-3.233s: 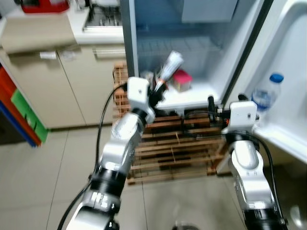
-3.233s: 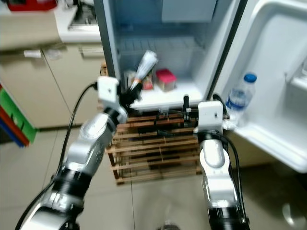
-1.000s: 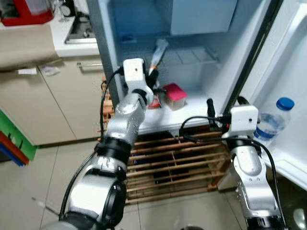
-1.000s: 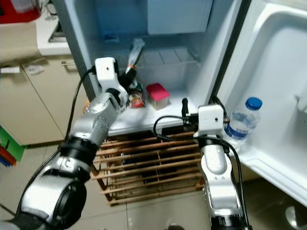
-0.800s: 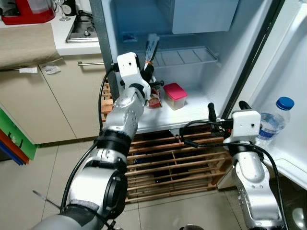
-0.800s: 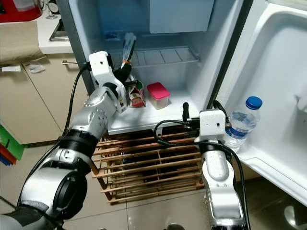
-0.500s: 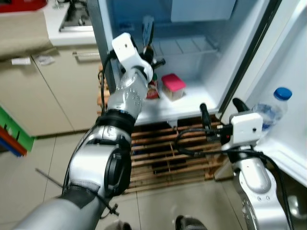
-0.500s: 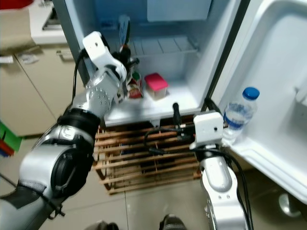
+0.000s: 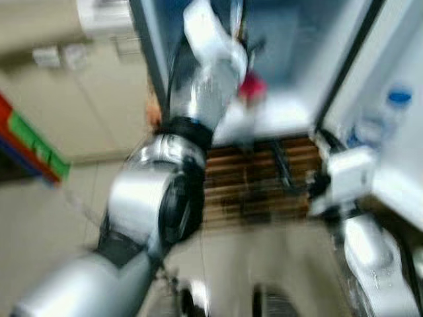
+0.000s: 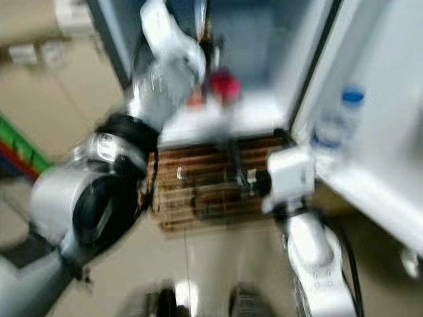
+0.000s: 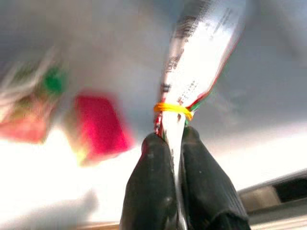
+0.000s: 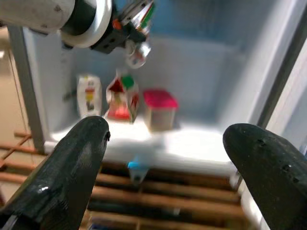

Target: Restocking fridge

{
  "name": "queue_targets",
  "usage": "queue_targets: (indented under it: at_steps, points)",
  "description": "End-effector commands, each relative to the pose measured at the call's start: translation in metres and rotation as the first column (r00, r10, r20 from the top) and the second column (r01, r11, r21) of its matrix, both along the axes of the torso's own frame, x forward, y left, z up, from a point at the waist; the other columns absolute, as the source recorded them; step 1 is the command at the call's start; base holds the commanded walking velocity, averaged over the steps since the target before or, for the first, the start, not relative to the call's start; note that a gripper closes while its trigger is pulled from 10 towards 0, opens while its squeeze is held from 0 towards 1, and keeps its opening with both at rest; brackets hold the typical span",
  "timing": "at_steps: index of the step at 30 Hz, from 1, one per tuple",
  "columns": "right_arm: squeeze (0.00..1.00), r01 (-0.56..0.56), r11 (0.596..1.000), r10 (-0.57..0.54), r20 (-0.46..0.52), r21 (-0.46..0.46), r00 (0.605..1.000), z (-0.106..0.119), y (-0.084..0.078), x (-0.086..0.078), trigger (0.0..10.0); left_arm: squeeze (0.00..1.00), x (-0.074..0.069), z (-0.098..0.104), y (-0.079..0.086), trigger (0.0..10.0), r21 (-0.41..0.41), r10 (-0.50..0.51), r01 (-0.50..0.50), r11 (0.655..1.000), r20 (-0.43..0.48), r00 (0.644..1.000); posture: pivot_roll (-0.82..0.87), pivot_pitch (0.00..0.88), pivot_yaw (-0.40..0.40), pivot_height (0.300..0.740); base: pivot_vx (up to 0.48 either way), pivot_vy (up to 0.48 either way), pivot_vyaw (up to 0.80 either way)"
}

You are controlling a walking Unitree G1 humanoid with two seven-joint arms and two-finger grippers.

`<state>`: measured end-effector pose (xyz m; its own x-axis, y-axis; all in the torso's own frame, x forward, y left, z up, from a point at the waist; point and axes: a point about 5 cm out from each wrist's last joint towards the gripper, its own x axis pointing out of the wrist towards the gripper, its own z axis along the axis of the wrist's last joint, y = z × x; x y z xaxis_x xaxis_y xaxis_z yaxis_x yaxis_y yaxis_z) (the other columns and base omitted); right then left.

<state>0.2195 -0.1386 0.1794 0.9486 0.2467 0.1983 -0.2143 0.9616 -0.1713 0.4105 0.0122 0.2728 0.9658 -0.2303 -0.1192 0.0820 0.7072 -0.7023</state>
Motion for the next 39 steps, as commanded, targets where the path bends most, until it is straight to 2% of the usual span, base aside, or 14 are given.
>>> queue_targets:
  at_steps: [1, 5, 9, 12, 14, 18, 23, 28, 31, 33, 34, 35, 38, 39]
  points:
    - [0.63, -0.012, 1.000, 0.012, 0.023, 0.004, 1.000, 0.007, 0.004, -0.003, 10.0, 0.00, 0.000, 0.003, -0.001, 10.0, -0.022, 0.039, -0.039, 0.999, -0.008, 0.999, -0.29, 0.177, 0.065, 0.740, 0.000, 0.000, 0.00]
    - [0.63, -0.001, 1.000, 0.001, 0.020, 0.009, 1.000, 0.006, 0.004, -0.003, 10.0, 0.00, 0.004, 0.001, 0.012, 10.0, -0.007, 0.082, -0.082, 0.997, -0.010, 0.997, -0.29, 0.174, 0.078, 0.740, 0.000, 0.000, 0.00]
    - [0.63, 0.029, 0.999, -0.030, 0.037, 0.013, 0.999, 0.009, 0.003, -0.001, 10.0, 0.00, 0.004, -0.006, 0.015, 10.0, 0.089, 0.044, -0.047, 0.995, 0.034, 0.998, -0.30, 0.172, 0.088, 0.740, 0.000, 0.000, 0.00]
    - [0.63, 0.097, 0.995, -0.098, 0.031, 0.035, 0.995, 0.008, -0.005, 0.001, 10.0, 0.00, 0.000, -0.024, 0.012, 10.0, 0.229, -0.040, 0.021, 0.973, 0.077, 0.996, -0.28, 0.168, 0.092, 0.740, 0.000, 0.000, 0.00]
    - [0.63, 0.108, 0.993, -0.109, 0.019, 0.041, 0.994, 0.005, -0.006, 0.001, 10.0, 0.00, -0.004, -0.031, 0.010, 10.0, 0.279, -0.079, 0.050, 0.959, 0.094, 0.992, -0.26, 0.163, 0.096, 0.740, 0.000, 0.000, 0.00]
    - [0.63, 0.101, 0.993, -0.101, -0.003, 0.057, 0.995, -0.001, -0.001, 0.002, 10.0, 0.00, -0.021, -0.056, -0.010, 10.0, 0.295, -0.197, 0.179, 0.938, 0.030, 0.980, -0.24, 0.158, 0.095, 0.740, 0.000, 0.000, 0.00]
    - [0.63, 0.093, 0.994, -0.093, -0.003, 0.060, 0.996, 0.000, 0.004, -0.002, 10.0, 0.00, -0.021, -0.062, -0.022, 10.0, 0.295, -0.229, 0.214, 0.931, 0.017, 0.973, -0.28, 0.172, 0.107, 0.740, 0.000, 0.000, 0.00]
    - [0.63, 0.106, 0.992, -0.107, 0.003, 0.063, 0.994, 0.003, 0.003, -0.009, 10.0, 0.00, -0.017, -0.056, -0.014, 10.0, 0.343, -0.231, 0.192, 0.919, 0.077, 0.970, -0.32, 0.189, 0.113, 0.740, 0.000, 0.000, 0.00]
    - [0.63, 0.104, 0.993, -0.104, 0.003, 0.060, 0.995, 0.005, 0.006, -0.018, 10.0, 0.00, -0.010, -0.050, 0.003, 10.0, 0.444, -0.254, 0.176, 0.879, 0.124, 0.959, -0.33, 0.208, 0.120, 0.740, 0.000, 0.000, 0.00]
    - [0.63, 0.107, 0.993, -0.107, -0.005, 0.059, 0.994, 0.004, 0.006, -0.023, 10.0, 0.00, -0.006, -0.047, 0.014, 10.0, 0.530, -0.283, 0.165, 0.832, 0.149, 0.947, -0.34, 0.220, 0.124, 0.740, 0.000, 0.000, 0.00]
    - [0.63, 0.107, 0.993, -0.107, -0.005, 0.059, 0.994, 0.004, 0.006, -0.023, 10.0, 0.00, -0.006, -0.047, 0.014, 10.0, 0.530, -0.283, 0.165, 0.832, 0.149, 0.947, -0.34, 0.220, 0.124, 0.740, 0.000, 0.000, 0.00]
    - [0.63, 0.111, 0.992, -0.111, -0.012, 0.058, 0.994, 0.003, 0.005, -0.026, 10.0, 0.00, -0.004, -0.047, 0.021, 10.0, 0.580, -0.302, 0.162, 0.798, 0.152, 0.941, -0.33, 0.230, 0.132, 0.740, 0.000, 0.000, 0.00]
    - [0.63, 0.134, 0.989, -0.132, -0.042, 0.058, 0.990, -0.002, 0.005, -0.033, 10.0, 0.00, 0.004, -0.050, 0.053, 10.0, 0.794, -0.347, 0.114, 0.598, 0.128, 0.929, -0.32, 0.257, 0.155, 0.740, 0.000, 0.000, 0.00]
    - [0.63, 0.138, 0.989, -0.135, -0.047, 0.058, 0.990, -0.002, 0.005, -0.036, 10.0, 0.00, 0.005, -0.050, 0.059, 10.0, 0.823, -0.352, 0.102, 0.559, 0.124, 0.928, -0.32, 0.266, 0.162, 0.740, 0.000, 0.000, 0.00]
